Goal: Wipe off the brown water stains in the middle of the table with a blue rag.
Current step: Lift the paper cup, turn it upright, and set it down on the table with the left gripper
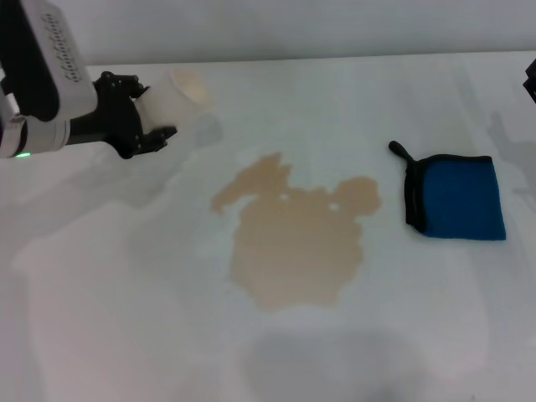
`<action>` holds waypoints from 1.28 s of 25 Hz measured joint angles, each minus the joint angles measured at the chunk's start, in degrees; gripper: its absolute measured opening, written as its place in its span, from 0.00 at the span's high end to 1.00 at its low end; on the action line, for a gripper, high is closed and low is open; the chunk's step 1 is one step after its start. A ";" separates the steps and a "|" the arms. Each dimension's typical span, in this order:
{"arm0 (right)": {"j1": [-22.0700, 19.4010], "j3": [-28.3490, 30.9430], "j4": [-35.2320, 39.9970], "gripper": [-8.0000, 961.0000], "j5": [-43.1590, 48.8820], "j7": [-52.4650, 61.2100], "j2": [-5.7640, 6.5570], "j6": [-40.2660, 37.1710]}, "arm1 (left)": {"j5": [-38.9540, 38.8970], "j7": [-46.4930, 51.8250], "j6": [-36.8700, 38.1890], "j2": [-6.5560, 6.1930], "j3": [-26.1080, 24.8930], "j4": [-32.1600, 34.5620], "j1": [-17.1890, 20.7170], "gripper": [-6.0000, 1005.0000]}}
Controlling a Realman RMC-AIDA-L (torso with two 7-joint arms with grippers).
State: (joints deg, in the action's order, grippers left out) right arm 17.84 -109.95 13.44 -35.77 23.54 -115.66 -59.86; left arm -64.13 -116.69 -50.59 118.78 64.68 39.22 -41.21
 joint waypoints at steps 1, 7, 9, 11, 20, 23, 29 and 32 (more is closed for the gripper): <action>0.00 0.00 0.00 0.10 0.00 -0.03 0.00 0.00 | -2.86 -1.16 0.02 0.10 0.18 -0.06 0.70 0.41; 0.00 0.00 0.00 0.10 0.00 -0.14 0.06 0.00 | -20.17 -7.42 -0.15 0.46 2.73 -3.68 4.10 0.41; 0.00 0.00 0.00 0.10 0.00 -0.26 0.07 -0.01 | -26.37 -10.37 -0.34 0.46 3.38 -5.98 4.96 0.41; 0.00 0.00 0.00 0.10 0.00 -0.34 0.12 0.00 | -33.27 -14.72 -1.11 0.61 3.44 -8.61 6.04 0.41; 0.00 1.42 0.00 0.10 -0.01 -0.42 0.23 0.01 | -53.01 -26.83 -6.33 1.06 3.53 -21.21 7.25 0.41; 0.00 1.60 -0.02 0.10 -0.01 -0.43 0.30 0.01 | -58.19 -28.77 -6.66 1.11 3.52 -25.40 7.28 0.41; 0.08 2.97 -0.08 0.10 0.07 -0.42 0.38 0.01 | -62.04 -29.02 -6.64 1.30 3.53 -29.24 7.37 0.41; 0.36 3.02 -0.09 0.10 0.07 -0.43 0.37 0.01 | -62.90 -29.10 -6.05 1.35 3.52 -30.77 7.42 0.41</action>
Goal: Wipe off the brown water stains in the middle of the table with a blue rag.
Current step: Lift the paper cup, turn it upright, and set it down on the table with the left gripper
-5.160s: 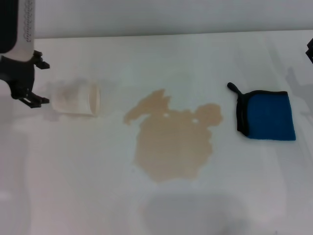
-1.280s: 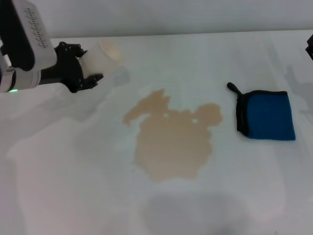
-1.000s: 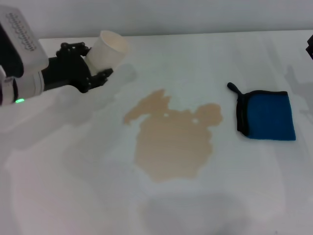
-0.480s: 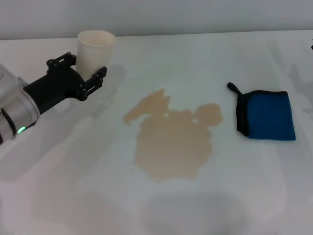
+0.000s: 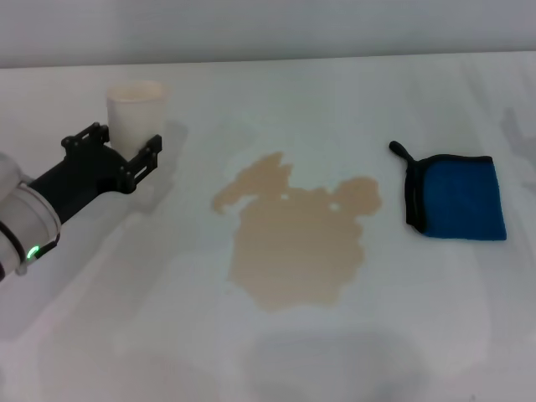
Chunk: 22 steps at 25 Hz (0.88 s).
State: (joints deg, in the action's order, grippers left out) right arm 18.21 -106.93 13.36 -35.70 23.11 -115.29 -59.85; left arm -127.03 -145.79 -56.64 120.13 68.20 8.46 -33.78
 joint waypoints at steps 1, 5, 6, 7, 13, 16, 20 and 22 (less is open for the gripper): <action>0.11 0.02 0.00 0.10 0.00 0.00 0.00 0.00 | -0.12 -0.10 0.06 0.01 0.00 -0.38 0.06 0.40; 0.46 0.06 0.00 0.10 0.02 0.00 -0.02 0.00 | -0.34 -1.45 0.09 0.06 0.00 -1.23 0.91 0.40; 0.50 0.06 0.00 0.10 0.02 0.00 -0.02 0.00 | -0.35 -2.22 0.03 0.10 0.00 -1.26 1.33 0.40; 0.51 0.05 0.00 0.10 0.02 0.00 -0.02 0.00 | -0.36 -3.03 -0.10 0.16 0.00 -1.29 1.84 0.40; 0.52 0.06 0.00 0.10 0.03 0.00 -0.02 0.00 | -0.30 -4.67 1.36 0.06 -0.02 -1.35 3.37 0.40; 0.52 0.06 0.00 0.10 0.02 0.00 -0.02 0.00 | -0.32 -6.43 1.53 -0.02 -0.06 -0.97 4.38 0.40; 0.59 0.06 0.01 0.10 0.02 0.00 -0.02 0.00 | -0.35 -7.22 1.59 -0.10 -0.04 -1.18 4.64 0.40; 0.60 0.06 0.00 0.10 0.02 0.00 -0.02 0.00 | -0.69 -7.23 1.60 -0.01 -0.32 -1.18 5.05 0.40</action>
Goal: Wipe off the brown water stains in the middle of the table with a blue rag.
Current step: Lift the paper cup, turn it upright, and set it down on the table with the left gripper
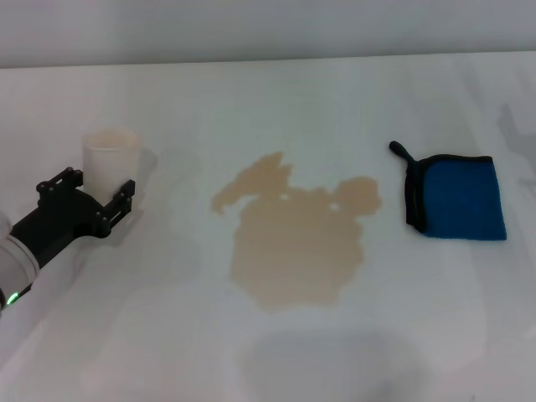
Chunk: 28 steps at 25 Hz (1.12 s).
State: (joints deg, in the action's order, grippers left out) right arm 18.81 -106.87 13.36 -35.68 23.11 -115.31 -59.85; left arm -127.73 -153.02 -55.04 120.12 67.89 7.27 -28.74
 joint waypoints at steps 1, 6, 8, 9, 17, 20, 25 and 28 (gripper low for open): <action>0.00 0.00 0.00 0.10 0.00 0.00 0.00 0.00 | 0.00 0.00 0.00 0.00 0.00 0.00 0.00 0.40; 0.00 0.00 0.00 0.10 0.00 0.00 0.00 0.00 | -1.18 -0.02 0.38 0.03 0.12 -0.64 0.09 0.40; 0.00 0.00 0.00 0.10 0.00 0.00 0.00 0.00 | -1.32 -0.01 1.04 0.07 0.13 -0.83 0.14 0.40; 0.00 0.00 0.00 0.10 0.00 0.00 0.00 0.00 | -1.36 0.01 1.29 0.08 0.14 -0.85 0.21 0.38; -0.01 0.00 0.08 0.10 0.16 0.00 -0.03 0.00 | -1.37 0.18 1.27 0.19 0.15 -1.31 0.86 0.32; -0.12 0.00 0.31 0.10 0.25 0.00 -0.07 0.00 | -1.35 0.28 0.97 0.20 0.22 -1.60 0.94 0.32; -0.18 -0.05 0.45 0.10 0.34 0.08 -0.09 -0.01 | -1.89 2.95 0.68 0.19 -0.05 -2.21 1.22 0.31; -0.18 -0.08 0.54 0.10 0.35 0.04 -0.09 -0.03 | -2.62 3.92 -0.25 0.14 -0.09 -2.21 1.91 0.30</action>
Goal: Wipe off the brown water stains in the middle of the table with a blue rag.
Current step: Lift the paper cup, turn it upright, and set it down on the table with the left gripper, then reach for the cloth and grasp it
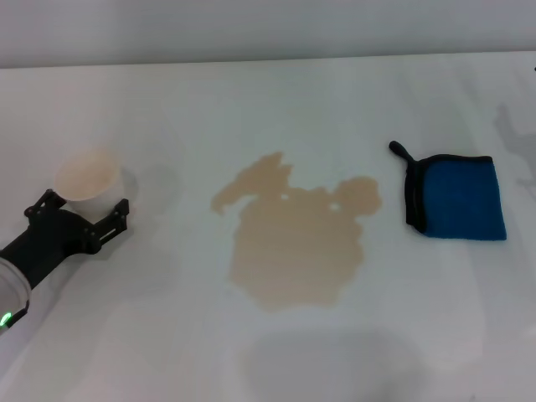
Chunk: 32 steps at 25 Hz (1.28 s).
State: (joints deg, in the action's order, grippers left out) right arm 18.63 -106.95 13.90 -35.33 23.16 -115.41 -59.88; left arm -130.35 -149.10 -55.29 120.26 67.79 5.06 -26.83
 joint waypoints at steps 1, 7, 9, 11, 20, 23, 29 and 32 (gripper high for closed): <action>0.00 -0.01 0.02 0.10 0.00 -0.02 0.00 -0.01 | -0.38 -0.03 -0.26 -0.01 0.04 0.03 0.30 0.30; 0.00 -0.10 0.08 0.10 0.00 0.03 -0.04 -0.67 | -1.19 -0.07 -2.13 -0.20 0.23 -0.08 1.56 0.12; -0.01 -0.13 0.08 0.10 0.00 0.07 -0.08 -0.91 | -1.20 0.01 -3.20 -0.21 0.24 -0.11 2.26 0.12; -0.05 -0.13 0.08 0.10 0.00 0.08 -0.08 -0.99 | -1.21 0.09 -4.05 -0.21 0.24 -0.11 3.06 0.12; 0.07 -0.03 0.08 0.10 0.00 0.07 0.02 -1.50 | -0.82 0.10 -7.13 -0.20 0.23 -0.25 7.02 0.12; 0.15 -0.01 0.08 0.10 -0.14 0.23 0.07 -1.54 | -1.05 -0.02 -9.52 -0.20 0.19 -0.25 8.63 0.12; 0.60 0.00 -0.22 0.10 -0.34 0.34 0.09 -1.57 | -1.98 0.01 -17.17 -0.20 -0.20 -0.90 11.75 0.12; 0.54 -0.01 0.08 0.10 -0.25 0.81 0.01 -1.57 | -5.54 0.12 -21.10 -0.23 -0.30 -2.63 12.69 0.12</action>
State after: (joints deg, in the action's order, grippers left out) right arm 19.17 -106.97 13.98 -35.58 23.96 -115.39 -61.45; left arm -135.88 -148.98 -76.39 120.03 67.49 2.44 -14.14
